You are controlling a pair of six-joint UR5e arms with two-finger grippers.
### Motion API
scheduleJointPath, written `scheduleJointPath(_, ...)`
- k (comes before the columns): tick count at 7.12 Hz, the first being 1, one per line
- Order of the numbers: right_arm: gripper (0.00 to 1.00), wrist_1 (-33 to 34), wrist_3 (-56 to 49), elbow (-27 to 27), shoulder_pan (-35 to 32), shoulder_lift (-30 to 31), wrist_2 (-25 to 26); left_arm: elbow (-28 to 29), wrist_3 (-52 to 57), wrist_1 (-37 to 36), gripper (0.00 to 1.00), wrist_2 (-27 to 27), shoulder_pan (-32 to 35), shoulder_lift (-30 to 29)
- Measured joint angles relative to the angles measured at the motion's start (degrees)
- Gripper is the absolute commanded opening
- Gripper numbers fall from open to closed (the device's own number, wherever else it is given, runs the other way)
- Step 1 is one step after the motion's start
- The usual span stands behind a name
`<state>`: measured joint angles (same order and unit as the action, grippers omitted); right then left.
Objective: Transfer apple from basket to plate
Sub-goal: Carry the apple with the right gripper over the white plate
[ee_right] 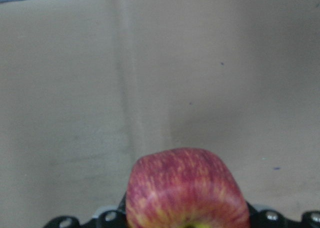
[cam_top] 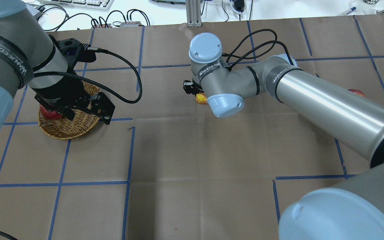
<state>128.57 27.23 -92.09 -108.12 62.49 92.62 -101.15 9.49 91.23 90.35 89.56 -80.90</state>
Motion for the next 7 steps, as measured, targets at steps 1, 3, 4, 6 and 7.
scheduleJointPath(1, 0.57, -6.5, -3.0, 1.7, 3.3, 3.5, -0.2, 0.0, 0.0, 0.0, 0.99, 0.0, 0.0, 0.0)
scheduleJointPath(3, 0.57, -15.7, -15.4, 2.4, 12.0, 9.4, -0.3, 0.0, 0.0, 0.0, 0.99, 0.0, -0.1, 0.0)
scheduleJointPath(4, 0.57, -18.0, -24.0, 2.0, 17.4, 11.0, -0.1, 0.0, 0.0, 0.0, 0.99, 0.0, -0.1, 0.0)
scheduleJointPath(6, 0.54, -19.5, -42.2, 0.7, 28.7, 12.2, -0.3, 0.1, 0.0, 0.0, 0.99, 0.0, -0.1, -0.1)
scheduleJointPath(7, 0.54, -19.6, -50.1, -0.4, 33.9, 12.3, -0.5, 0.1, 0.0, 0.0, 0.99, 0.0, -0.1, -0.1)
